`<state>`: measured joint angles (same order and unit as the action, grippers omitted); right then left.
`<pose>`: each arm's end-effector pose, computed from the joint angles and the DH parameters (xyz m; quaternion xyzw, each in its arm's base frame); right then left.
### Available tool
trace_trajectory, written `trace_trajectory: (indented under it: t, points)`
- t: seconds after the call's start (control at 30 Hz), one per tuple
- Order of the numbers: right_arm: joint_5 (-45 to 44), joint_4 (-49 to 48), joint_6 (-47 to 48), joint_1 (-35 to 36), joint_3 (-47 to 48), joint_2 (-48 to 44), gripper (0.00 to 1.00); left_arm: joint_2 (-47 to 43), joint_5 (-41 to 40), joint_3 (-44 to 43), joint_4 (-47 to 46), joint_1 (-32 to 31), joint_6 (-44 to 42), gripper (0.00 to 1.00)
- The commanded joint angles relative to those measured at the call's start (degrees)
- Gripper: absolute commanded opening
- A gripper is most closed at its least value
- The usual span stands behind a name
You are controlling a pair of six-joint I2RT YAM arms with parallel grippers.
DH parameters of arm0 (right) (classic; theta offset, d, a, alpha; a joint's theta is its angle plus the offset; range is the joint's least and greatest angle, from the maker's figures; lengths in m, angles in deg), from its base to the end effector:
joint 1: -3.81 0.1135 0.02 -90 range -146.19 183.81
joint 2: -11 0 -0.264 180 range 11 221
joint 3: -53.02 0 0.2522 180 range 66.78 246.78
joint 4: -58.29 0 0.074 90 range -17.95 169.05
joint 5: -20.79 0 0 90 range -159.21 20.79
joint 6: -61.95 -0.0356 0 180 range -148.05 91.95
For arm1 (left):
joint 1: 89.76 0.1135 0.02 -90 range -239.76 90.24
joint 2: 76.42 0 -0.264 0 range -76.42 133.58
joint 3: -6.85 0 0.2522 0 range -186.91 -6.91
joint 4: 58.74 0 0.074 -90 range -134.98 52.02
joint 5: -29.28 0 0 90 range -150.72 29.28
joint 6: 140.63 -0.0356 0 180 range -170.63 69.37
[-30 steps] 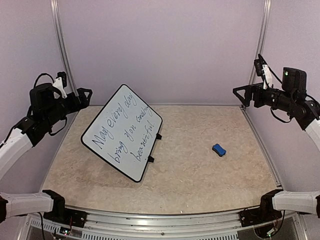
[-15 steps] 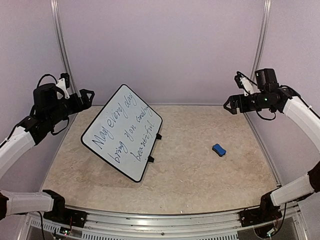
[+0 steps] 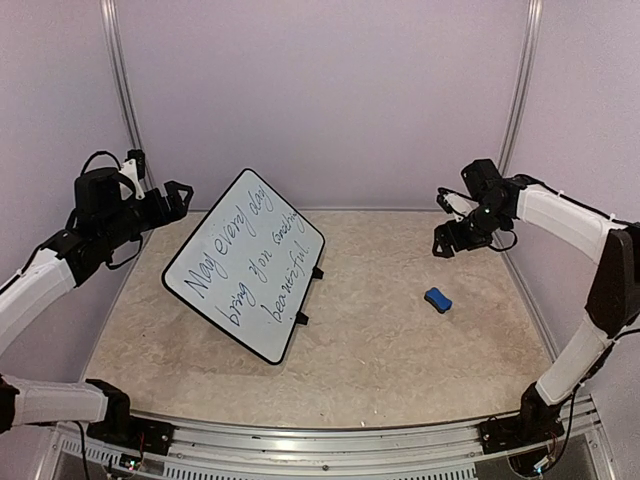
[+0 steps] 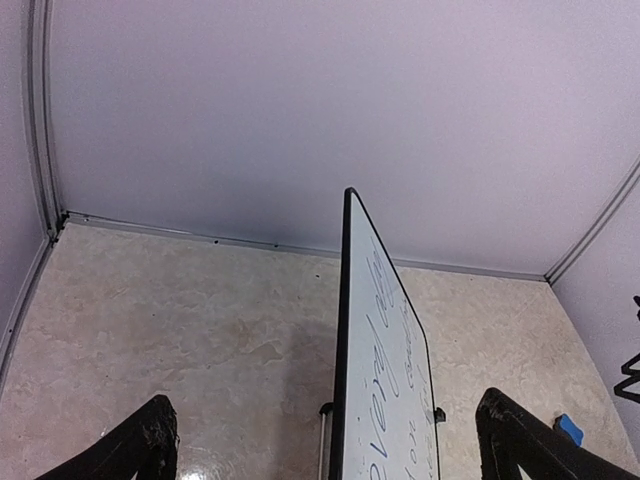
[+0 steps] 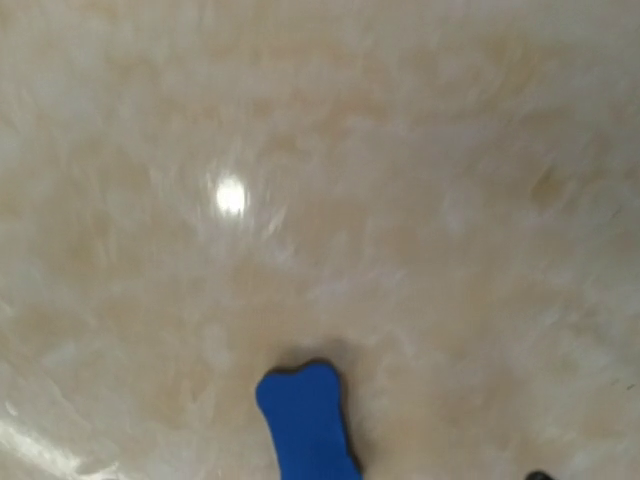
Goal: Erase the whiteboard
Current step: Pick up the whiteboard eraser from the center of the board.
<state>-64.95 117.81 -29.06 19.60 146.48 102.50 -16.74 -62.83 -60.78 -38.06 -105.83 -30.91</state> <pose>0.3242 0.0944 0.2936 -0.1337 0.9502 0.0761 0.2709 0.2342 -0.0661 0.3521 -0.0364 0.7802 -0.1781 0.5985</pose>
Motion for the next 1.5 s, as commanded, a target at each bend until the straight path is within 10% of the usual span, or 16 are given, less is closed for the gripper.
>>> trace_trajectory:
  t: [0.0, 1.47]
  points:
    - [-3.08, 4.03, 0.43, 2.09, 2.42, 5.39, 0.82, 0.44, 0.97, 0.01, -0.59, 0.63, 0.66, 0.99]
    - [-5.04, 6.65, 6.42, 3.70, 0.69, 21.69, 0.61, 0.31, 1.67, 0.43, -0.24, 0.44, 1.10, 0.99]
